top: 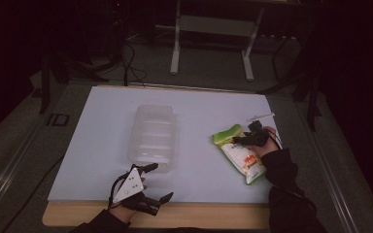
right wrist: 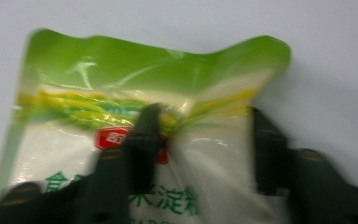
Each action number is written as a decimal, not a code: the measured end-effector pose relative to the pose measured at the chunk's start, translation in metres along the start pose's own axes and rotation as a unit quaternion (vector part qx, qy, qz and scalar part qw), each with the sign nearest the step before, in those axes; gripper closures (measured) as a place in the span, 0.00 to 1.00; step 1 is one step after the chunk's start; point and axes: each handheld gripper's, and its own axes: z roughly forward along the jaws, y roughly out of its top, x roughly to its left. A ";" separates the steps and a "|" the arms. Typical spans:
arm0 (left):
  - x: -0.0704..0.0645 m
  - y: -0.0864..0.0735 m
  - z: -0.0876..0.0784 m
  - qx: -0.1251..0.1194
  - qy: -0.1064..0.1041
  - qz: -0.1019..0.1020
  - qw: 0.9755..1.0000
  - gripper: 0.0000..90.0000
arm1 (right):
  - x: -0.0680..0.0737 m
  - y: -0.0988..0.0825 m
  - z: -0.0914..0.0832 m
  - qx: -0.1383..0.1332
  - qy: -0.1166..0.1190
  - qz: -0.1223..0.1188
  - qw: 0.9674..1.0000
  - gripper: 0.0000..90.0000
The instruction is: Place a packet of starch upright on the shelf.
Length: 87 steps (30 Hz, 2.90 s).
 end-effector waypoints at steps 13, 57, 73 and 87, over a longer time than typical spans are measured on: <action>0.001 0.000 0.000 0.000 0.002 -0.002 1.000 0.02 | 0.010 0.003 -0.004 0.012 -0.036 0.003 0.999 0.90; -0.017 0.033 0.020 -0.001 0.006 -0.010 1.000 0.02 | 0.100 0.004 -0.143 -0.225 0.055 0.003 0.973 0.97; 0.006 0.083 0.082 0.040 -0.024 -0.072 0.996 0.03 | 0.144 0.016 -0.169 -0.268 0.108 -0.026 0.957 0.97; 0.014 0.092 0.117 0.051 -0.049 -0.098 0.993 0.31 | 0.165 0.030 -0.166 -0.269 0.133 -0.055 0.952 0.97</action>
